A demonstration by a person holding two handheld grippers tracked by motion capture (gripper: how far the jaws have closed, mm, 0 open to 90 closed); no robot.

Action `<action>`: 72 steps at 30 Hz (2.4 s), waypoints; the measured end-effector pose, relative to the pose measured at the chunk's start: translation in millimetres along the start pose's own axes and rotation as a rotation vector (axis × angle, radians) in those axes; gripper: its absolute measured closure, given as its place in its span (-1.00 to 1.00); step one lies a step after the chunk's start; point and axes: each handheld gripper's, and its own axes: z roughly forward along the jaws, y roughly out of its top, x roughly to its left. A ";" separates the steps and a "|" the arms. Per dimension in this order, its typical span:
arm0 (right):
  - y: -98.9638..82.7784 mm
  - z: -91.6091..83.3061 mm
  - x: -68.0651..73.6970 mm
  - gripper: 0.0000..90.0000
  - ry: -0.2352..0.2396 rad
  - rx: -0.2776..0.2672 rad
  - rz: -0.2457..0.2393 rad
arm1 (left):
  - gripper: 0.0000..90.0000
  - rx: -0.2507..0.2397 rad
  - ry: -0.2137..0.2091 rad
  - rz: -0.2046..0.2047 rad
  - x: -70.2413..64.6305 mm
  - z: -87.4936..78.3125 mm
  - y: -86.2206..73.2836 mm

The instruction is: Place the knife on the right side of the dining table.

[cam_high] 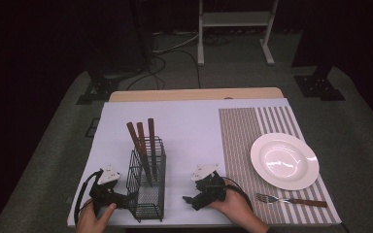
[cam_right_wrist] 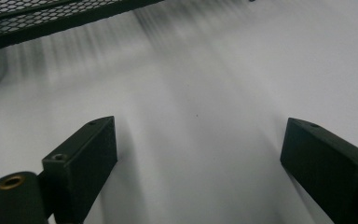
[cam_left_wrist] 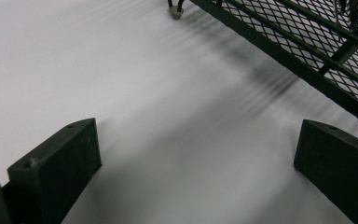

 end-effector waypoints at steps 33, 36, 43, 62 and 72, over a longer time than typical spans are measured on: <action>13.9 -11.2 -19.5 -0.67 0.026 -0.002 0.072 | -1.00 -0.005 0.002 0.000 -0.5 0.2 -0.3; 17.9 -15.6 -23.6 -0.67 0.020 -0.015 0.067 | -1.00 -0.005 0.002 0.000 -0.5 0.2 -0.2; 24.7 -23.7 -30.4 -0.67 0.019 -0.041 0.073 | -1.00 -0.005 0.002 0.000 -0.5 0.2 -0.2; 61.5 -49.0 -46.0 -0.45 0.040 -0.134 0.075 | -1.00 -0.007 0.004 0.001 -0.6 0.2 -0.3; 74.6 -55.9 -51.1 -0.38 0.053 -0.172 0.101 | -1.00 -0.007 0.003 -0.001 -0.7 0.2 -0.3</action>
